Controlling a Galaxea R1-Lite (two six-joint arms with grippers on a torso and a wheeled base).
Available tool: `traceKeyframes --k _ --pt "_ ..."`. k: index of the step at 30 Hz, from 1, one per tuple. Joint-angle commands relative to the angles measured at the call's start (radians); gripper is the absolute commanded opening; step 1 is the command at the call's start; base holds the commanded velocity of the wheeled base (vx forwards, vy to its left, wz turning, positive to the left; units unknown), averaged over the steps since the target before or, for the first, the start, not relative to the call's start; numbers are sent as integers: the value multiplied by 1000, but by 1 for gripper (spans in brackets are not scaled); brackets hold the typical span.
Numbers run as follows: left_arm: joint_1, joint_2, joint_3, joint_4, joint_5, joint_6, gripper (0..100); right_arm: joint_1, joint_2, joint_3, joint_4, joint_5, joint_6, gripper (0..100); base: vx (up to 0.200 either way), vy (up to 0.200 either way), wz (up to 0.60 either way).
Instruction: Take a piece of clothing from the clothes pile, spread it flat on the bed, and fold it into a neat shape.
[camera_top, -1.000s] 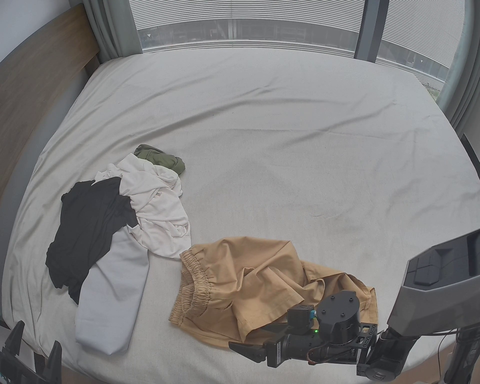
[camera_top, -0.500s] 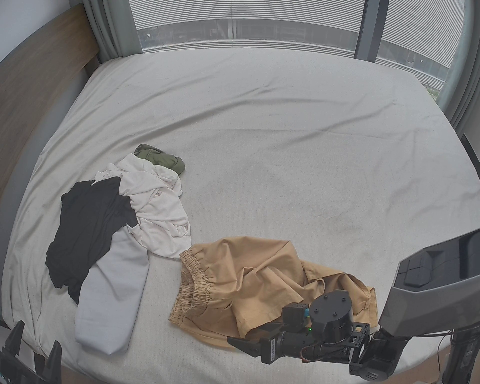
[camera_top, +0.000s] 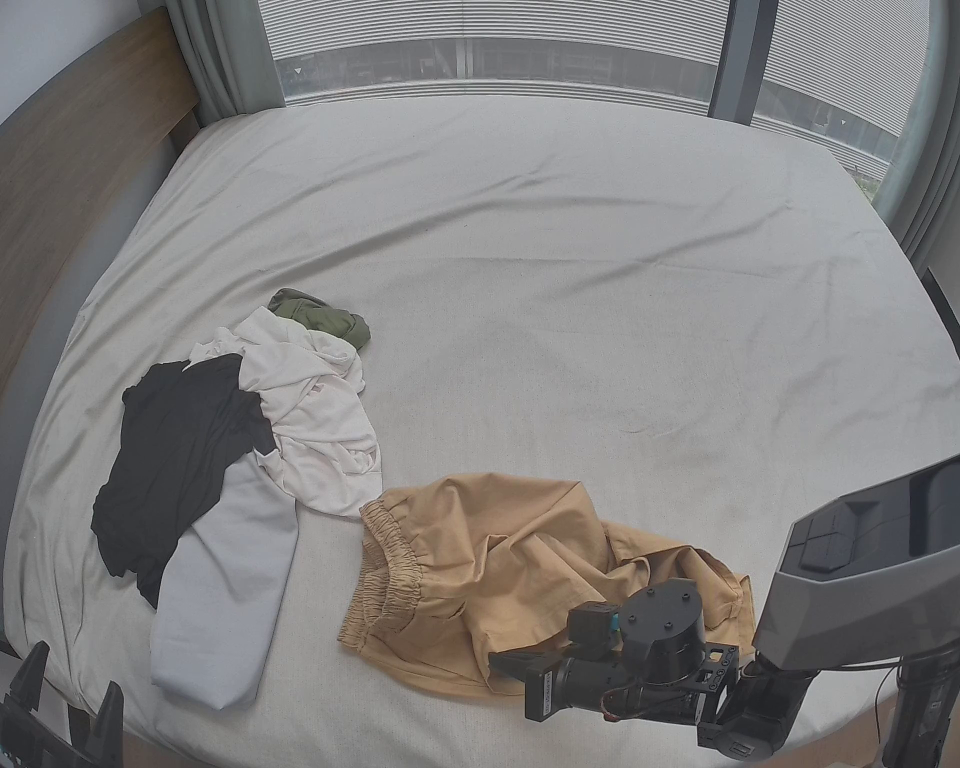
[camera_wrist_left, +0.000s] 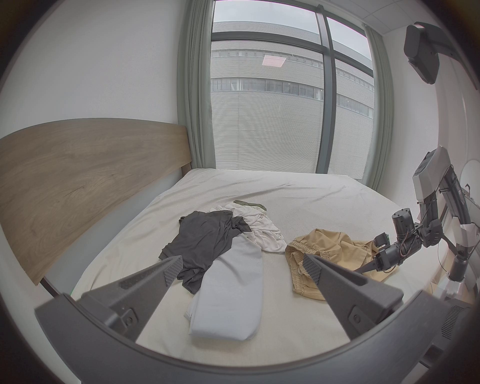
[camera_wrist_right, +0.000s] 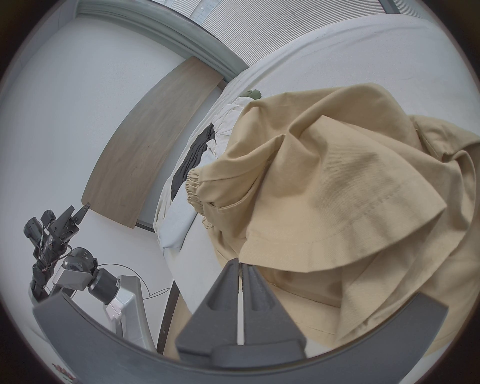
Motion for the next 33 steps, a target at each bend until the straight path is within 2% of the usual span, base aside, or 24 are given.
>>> traceKeyframes --k 1,6,20,33 --pt "0 -16 18 1 0 0 100 -14 -17 31 -5 -1 1 0 0 0 0" --pt "0 -15 18 1 0 0 100 -45 -69 83 -5 -35 -2 0 0 0 0" --pt "0 -15 18 -1 1 0 100 -166 -201 159 -8 -34 -7 0 0 0 0" --pt "0 -16 18 -1 0 1 100 -299 -237 255 -134 -18 -13 0 0 0 0"
